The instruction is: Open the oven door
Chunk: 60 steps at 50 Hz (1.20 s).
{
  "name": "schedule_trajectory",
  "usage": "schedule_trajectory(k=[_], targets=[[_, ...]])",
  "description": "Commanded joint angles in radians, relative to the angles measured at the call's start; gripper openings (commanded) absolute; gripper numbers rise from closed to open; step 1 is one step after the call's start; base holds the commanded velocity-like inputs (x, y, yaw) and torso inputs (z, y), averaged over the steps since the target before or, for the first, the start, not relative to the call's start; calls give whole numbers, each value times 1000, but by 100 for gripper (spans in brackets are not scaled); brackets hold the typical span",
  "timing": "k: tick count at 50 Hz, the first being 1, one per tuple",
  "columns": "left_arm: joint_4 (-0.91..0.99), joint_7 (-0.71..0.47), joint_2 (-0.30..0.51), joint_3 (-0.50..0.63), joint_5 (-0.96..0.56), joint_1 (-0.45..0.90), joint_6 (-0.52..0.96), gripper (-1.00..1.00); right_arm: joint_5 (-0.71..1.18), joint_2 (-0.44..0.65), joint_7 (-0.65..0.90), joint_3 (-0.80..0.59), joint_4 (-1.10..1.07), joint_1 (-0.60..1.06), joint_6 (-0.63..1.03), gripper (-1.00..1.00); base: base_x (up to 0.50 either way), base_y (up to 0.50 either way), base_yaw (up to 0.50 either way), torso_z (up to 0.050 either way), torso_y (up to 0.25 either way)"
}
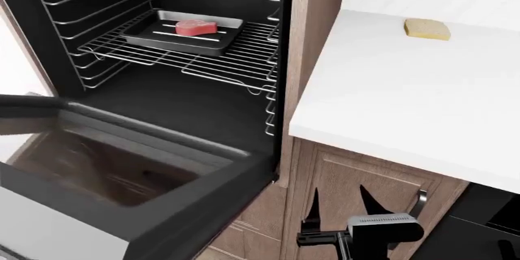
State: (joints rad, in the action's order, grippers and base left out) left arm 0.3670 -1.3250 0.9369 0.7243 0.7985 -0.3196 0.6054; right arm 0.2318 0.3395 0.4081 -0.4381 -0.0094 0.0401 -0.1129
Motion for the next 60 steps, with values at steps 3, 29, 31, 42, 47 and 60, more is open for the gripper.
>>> schedule_trajectory(k=[3, 29, 31, 42, 47, 60], targets=[[-176, 116, -27, 9, -270, -11, -173, -100, -1, 1, 3, -2, 0, 1, -2, 100, 6, 4, -3, -3, 0], [-337, 16, -76, 12, -296, -8, -283, -100, -2, 2, 7, -8, 5, 4, -5, 100, 6, 4, -3, -1, 0], [-355, 8, -82, 13, -297, -5, -293, -100, -1, 4, 9, -9, 1, 3, -2, 100, 6, 2, -4, -5, 0], [-406, -31, -98, 10, -297, -1, -328, -100, -2, 3, 11, -10, 6, 6, -7, 100, 6, 3, -4, -1, 0], [-457, -46, -113, 13, -302, 12, -359, -100, -3, 4, 13, -11, 6, 6, -8, 100, 5, 3, -4, -2, 0], [-560, -65, -150, 23, -313, 33, -418, -100, -2, 7, 16, -13, 2, 5, -7, 100, 7, 6, -4, -1, 0]])
